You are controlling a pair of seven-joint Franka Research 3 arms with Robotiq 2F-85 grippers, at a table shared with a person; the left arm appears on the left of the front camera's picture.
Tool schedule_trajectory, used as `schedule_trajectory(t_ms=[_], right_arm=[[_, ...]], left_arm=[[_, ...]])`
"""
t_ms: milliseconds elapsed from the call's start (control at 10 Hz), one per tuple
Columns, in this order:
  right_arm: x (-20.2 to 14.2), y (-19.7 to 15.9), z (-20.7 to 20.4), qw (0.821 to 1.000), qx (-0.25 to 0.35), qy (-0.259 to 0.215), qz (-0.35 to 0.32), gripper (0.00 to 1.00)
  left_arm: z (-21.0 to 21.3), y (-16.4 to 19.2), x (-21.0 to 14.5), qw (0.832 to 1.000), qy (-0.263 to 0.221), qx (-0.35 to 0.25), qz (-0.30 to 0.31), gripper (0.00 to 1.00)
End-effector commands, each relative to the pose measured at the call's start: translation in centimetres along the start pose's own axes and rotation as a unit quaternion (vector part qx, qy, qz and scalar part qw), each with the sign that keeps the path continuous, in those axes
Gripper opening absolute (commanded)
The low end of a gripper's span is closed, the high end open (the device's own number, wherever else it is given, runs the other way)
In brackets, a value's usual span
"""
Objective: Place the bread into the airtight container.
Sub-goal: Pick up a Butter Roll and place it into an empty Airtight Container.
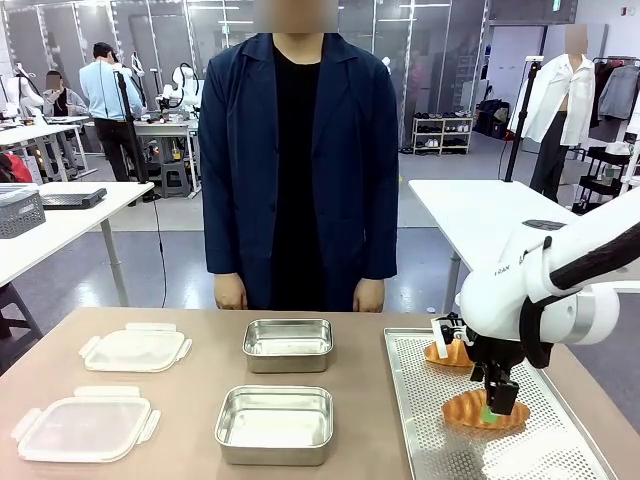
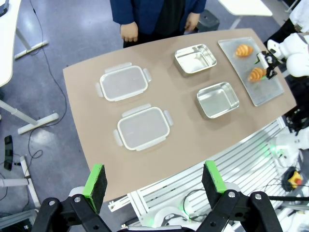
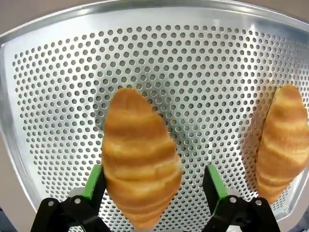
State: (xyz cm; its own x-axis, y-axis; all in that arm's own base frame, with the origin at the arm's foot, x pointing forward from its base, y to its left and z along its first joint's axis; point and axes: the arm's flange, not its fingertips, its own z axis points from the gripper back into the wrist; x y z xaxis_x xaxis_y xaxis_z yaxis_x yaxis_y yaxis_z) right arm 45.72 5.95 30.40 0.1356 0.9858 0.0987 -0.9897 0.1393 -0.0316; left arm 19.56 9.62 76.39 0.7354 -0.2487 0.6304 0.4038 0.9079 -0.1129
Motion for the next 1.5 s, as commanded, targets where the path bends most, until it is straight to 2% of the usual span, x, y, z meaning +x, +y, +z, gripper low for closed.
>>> schedule_trajectory(t_ms=[0,100,200,300,400,500,600,700,900,1100,1200,1300,1400], right_arm=[[-0.4,-0.9,-1.0,1.0,0.024,0.003,0.005,1.0],[-0.5,-1.1,-1.4,0.999,0.031,0.005,-0.004,1.0],[-0.5,-1.2,-1.6,0.999,0.036,0.011,-0.005,0.87],[-0.4,-1.2,-1.6,0.999,0.038,0.013,-0.007,0.81],[-0.3,-1.1,-1.4,0.999,0.038,0.013,-0.008,0.68],[-0.2,-1.1,-1.3,0.999,0.039,0.015,-0.007,0.61],[0.0,-1.1,-1.2,0.999,0.04,0.017,-0.008,0.48],[0.2,-1.0,-0.8,0.999,0.04,0.016,-0.008,0.42],[0.6,-0.7,1.7,0.999,0.035,-0.004,-0.022,0.42],[3.3,0.7,5.6,0.999,0.035,0.001,-0.014,0.42],[5.6,1.4,7.3,0.999,0.038,0.007,-0.021,0.42],[9.1,2.3,8.2,0.998,0.023,0.042,-0.045,0.42],[12.4,3.1,8.6,0.998,0.026,0.038,-0.045,0.42]], left_arm=[[0.2,-0.1,0.1,1.0,0.001,-0.003,-0.008,1.0],[0.2,-0.1,0.1,1.0,0.001,-0.003,-0.008,1.0],[0.2,-0.1,0.1,1.0,0.001,-0.003,-0.008,1.0],[0.2,-0.1,0.1,1.0,0.001,-0.003,-0.008,1.0],[0.2,-0.1,0.1,1.0,0.001,-0.003,-0.008,1.0],[0.2,-0.1,0.1,1.0,0.001,-0.003,-0.008,1.0],[0.2,-0.1,0.1,1.0,0.001,-0.003,-0.008,1.0],[0.2,-0.1,0.1,1.0,0.001,-0.003,-0.008,1.0],[0.2,-0.1,0.1,1.0,0.001,-0.003,-0.008,1.0],[0.2,-0.1,0.1,1.0,0.001,-0.003,-0.008,1.0],[0.2,-0.1,0.1,1.0,0.001,-0.003,-0.008,1.0],[0.2,-0.1,0.1,1.0,0.001,-0.003,-0.008,1.0],[0.2,-0.1,0.1,1.0,0.001,-0.003,-0.008,1.0]])
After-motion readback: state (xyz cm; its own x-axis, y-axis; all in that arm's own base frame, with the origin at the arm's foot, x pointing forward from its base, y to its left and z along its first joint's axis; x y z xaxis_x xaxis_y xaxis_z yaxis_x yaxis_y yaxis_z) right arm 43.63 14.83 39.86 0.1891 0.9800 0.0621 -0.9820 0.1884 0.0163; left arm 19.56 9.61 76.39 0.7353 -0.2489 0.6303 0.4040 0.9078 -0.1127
